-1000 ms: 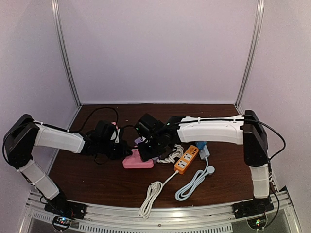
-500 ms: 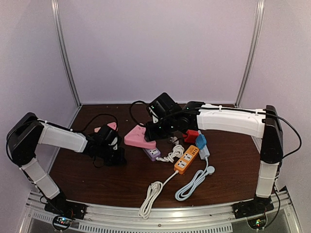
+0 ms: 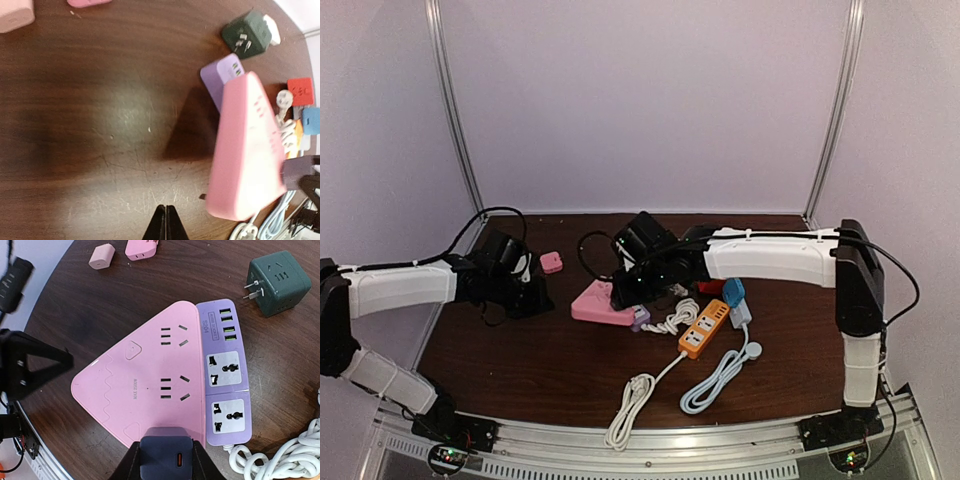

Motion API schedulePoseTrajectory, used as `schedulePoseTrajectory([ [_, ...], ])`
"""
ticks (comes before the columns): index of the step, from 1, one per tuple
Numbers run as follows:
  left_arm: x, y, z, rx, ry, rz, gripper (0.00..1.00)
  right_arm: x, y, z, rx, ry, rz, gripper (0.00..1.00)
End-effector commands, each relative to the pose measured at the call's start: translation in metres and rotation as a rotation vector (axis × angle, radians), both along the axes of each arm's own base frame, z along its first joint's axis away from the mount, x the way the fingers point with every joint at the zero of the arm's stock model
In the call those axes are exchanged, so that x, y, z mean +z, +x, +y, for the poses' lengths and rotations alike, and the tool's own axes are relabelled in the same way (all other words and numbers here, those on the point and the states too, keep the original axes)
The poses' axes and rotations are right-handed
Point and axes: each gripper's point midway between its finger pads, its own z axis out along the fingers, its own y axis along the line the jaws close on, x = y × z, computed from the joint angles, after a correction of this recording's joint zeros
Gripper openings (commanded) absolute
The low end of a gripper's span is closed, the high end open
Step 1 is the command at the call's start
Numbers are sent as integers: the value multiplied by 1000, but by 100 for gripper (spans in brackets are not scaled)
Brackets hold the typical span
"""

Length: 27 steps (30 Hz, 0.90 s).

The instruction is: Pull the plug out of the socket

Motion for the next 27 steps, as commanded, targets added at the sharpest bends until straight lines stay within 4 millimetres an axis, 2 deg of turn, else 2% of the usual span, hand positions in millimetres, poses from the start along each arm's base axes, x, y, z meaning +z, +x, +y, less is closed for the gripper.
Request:
schedulePoseTrajectory([
  [1, 29, 3, 13, 1, -43, -55, 3, 1, -2, 32, 46, 63, -14, 13],
  [4, 44, 5, -3, -38, -133, -87, 4, -14, -5, 48, 65, 61, -2, 13],
  [8, 40, 9, -21, -70, -223, -65, 4, -20, -7, 66, 73, 86, -6, 12],
  [12, 34, 12, -34, -86, -255, -57, 4, -25, -10, 76, 73, 95, -8, 12],
  [17, 15, 10, -47, -102, -266, -15, 3, -31, -15, 83, 74, 103, -1, 12],
  [18, 5, 8, -49, -100, -266, 4, 3, -33, -16, 85, 76, 103, 1, 12],
  [23, -15, 4, -49, -96, -249, 43, 3, -38, -16, 85, 71, 83, -4, 12],
  [27, -34, -9, -41, -99, -198, 110, 2, -40, -13, 85, 65, 68, -12, 12],
])
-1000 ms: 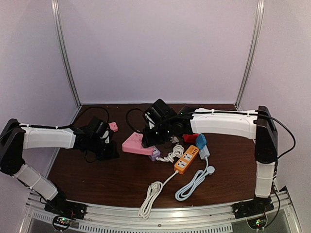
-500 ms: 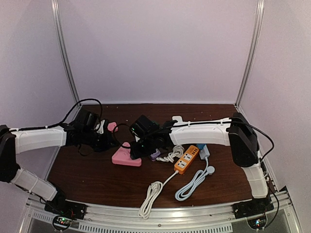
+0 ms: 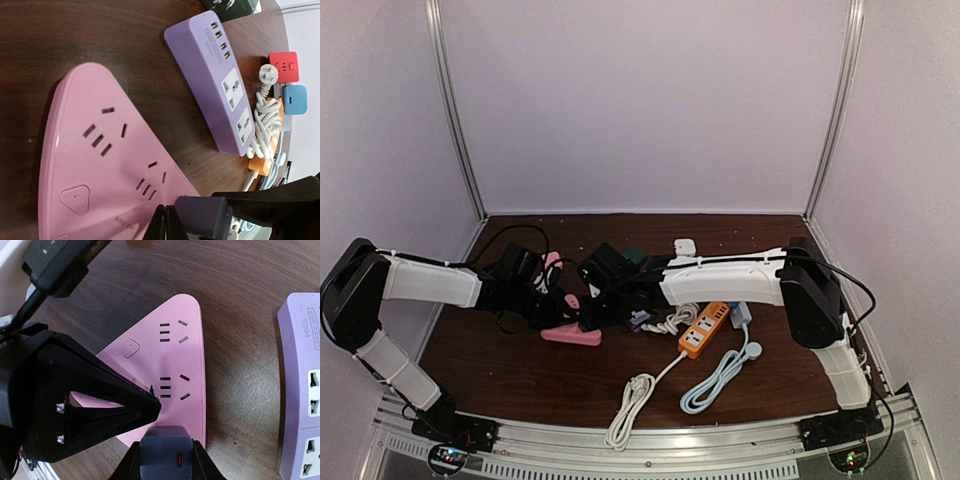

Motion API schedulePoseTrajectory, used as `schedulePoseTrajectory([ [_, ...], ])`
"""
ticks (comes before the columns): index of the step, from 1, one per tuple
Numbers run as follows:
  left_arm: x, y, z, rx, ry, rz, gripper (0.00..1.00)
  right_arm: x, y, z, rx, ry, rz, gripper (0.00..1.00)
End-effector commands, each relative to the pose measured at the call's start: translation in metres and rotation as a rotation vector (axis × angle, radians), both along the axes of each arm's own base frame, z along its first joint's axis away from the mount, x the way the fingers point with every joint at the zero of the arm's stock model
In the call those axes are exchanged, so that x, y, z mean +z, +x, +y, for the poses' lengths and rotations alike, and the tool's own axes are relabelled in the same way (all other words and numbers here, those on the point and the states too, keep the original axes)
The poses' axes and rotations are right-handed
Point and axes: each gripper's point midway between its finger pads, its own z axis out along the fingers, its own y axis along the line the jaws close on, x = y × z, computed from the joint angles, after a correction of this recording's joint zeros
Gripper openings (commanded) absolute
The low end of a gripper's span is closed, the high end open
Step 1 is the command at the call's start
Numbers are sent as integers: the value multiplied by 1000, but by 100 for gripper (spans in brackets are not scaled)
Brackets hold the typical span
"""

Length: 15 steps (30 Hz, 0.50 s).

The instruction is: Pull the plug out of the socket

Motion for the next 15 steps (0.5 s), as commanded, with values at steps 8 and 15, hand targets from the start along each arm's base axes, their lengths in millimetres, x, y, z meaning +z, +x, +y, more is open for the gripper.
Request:
schedulePoseTrajectory([
  [8, -44, -25, 28, 27, 155, 110, 0, 20, 12, 10, -24, 26, -63, 12],
  [15, -63, -33, 50, 41, 286, 155, 0, 40, 18, 7, -39, 33, -113, 12],
])
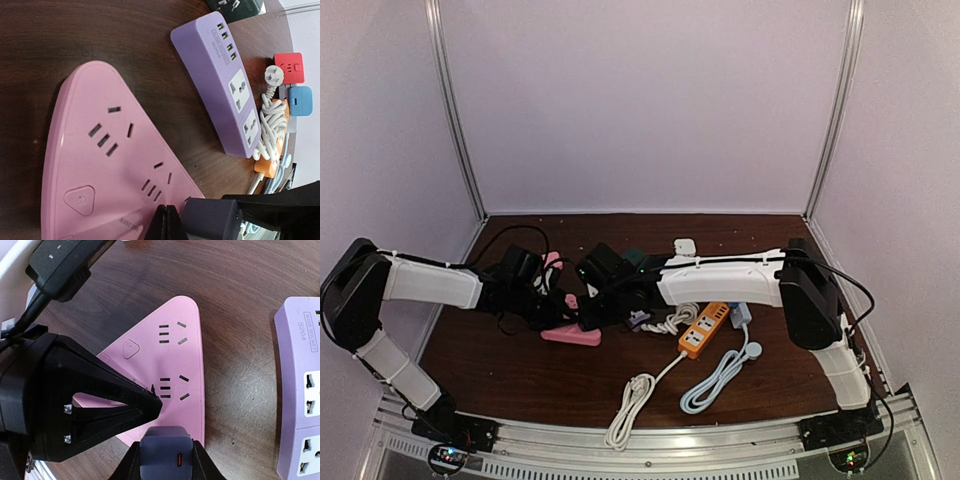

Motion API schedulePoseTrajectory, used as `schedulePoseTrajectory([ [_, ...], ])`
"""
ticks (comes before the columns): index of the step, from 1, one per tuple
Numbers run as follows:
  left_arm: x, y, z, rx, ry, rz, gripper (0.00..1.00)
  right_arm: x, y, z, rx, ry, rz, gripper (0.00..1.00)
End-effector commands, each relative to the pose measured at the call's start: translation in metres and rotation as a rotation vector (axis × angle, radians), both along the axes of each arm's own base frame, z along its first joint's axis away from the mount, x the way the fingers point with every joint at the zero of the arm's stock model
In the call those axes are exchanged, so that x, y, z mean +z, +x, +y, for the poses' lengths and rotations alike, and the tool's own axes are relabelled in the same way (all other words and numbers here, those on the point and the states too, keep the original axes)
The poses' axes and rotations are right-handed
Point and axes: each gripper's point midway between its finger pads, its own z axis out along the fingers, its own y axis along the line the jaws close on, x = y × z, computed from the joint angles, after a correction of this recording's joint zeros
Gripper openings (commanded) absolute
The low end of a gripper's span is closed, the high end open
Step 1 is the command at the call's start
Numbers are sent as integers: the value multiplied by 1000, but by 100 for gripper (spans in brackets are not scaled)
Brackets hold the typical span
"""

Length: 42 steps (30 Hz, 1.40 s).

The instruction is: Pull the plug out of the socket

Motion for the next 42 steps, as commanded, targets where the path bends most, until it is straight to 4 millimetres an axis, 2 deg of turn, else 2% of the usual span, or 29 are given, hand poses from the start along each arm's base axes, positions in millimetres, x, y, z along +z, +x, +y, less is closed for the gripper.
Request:
schedulePoseTrajectory([
  [1, -54, -35, 45, 25, 252, 163, 0, 42, 13, 8, -26, 61, -98, 12],
  [12, -62, -40, 52, 23, 292, 184, 0, 66, 14, -1, -27, 96, -125, 12],
  [16, -60, -38, 52, 26, 290, 177, 0, 72, 14, -12, -33, 103, -120, 12],
  [20, -53, -33, 47, 29, 273, 160, 0, 81, 20, -36, -61, 113, -121, 12],
  [24, -35, -19, 40, 34, 245, 108, 0, 99, 32, -71, -109, 136, -135, 12],
  [27, -16, -3, 31, 33, 227, 62, 0, 105, 48, -103, -160, 129, -147, 13],
  [30, 15, 18, 16, 32, 191, -12, 0, 107, 71, -142, -227, 132, -149, 13],
  [34, 48, 36, 0, 27, 170, -83, 1, 109, 95, -193, -320, 141, -154, 13],
  [39, 74, 47, -22, 15, 128, -132, 2, 114, 123, -252, -442, 167, -161, 14],
  [42, 82, 49, -33, -1, 113, -146, 2, 112, 139, -287, -519, 193, -162, 14],
])
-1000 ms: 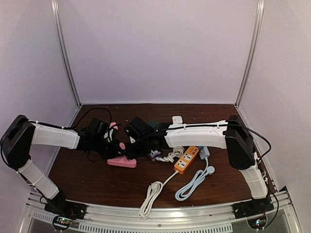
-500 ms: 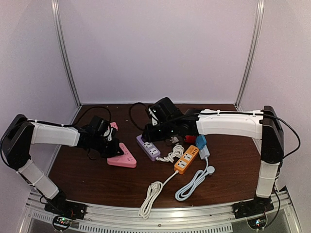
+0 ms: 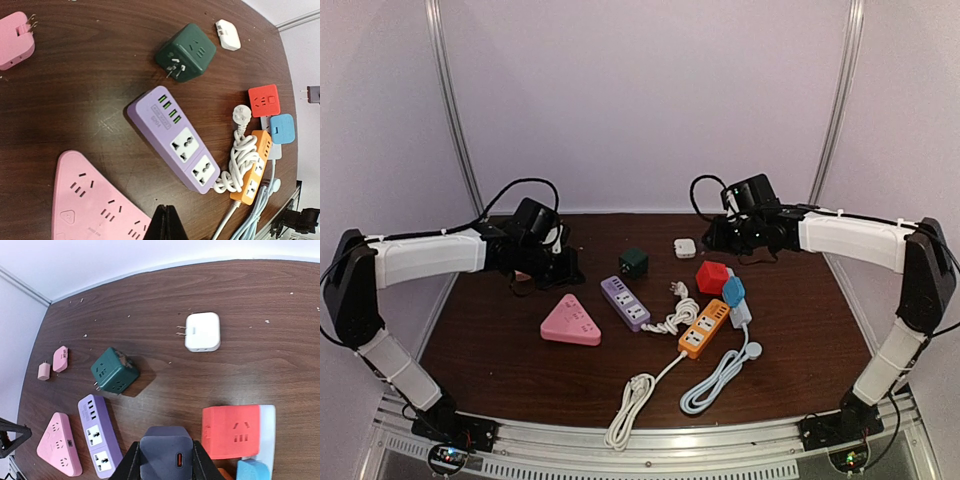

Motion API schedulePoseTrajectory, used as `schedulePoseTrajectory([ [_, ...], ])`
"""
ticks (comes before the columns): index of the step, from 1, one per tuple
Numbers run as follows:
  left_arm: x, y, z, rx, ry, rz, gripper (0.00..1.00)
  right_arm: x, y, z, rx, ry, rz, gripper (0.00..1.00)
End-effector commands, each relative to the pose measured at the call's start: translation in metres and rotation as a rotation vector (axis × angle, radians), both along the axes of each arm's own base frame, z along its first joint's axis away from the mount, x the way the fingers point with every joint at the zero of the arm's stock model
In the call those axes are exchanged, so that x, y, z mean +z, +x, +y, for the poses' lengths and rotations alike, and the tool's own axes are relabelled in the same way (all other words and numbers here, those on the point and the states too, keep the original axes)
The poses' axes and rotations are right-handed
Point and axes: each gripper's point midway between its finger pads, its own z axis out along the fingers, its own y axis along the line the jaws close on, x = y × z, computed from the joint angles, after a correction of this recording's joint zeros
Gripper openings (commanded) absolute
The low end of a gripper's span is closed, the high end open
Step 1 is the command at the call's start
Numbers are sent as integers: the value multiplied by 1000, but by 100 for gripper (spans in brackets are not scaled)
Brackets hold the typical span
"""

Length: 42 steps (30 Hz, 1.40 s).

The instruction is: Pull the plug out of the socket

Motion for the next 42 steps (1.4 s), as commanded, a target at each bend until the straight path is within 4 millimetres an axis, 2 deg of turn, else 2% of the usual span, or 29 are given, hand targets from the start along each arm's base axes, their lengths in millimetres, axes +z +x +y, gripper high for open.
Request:
schedulePoseTrajectory([
  [1, 3, 2, -12, -22, 13, -5, 2, 13, 20, -39, -74, 79, -40, 14],
  [8, 8, 2, -19, -42, 7, -14, 2, -12, 58, -104, -202, 162, -5, 15],
  [15, 2, 8, -31, -63, -17, 9, 2, -36, 94, -136, -267, 234, 29, 16],
  [21, 8, 14, -38, -75, -31, 2, 2, -64, 109, -144, -274, 290, 73, 19],
  [25, 8, 17, -43, -83, -42, 9, 2, -82, 113, -147, -286, 296, 102, 22],
  [33, 13, 18, -46, -84, -52, 0, 1, -113, 108, -151, -294, 313, 159, 24],
  [39, 16, 14, -38, -60, -44, -8, 2, -125, 104, -154, -305, 307, 183, 34],
  [42, 16, 12, -34, -50, -41, -10, 1, -129, 102, -156, -311, 295, 195, 36],
])
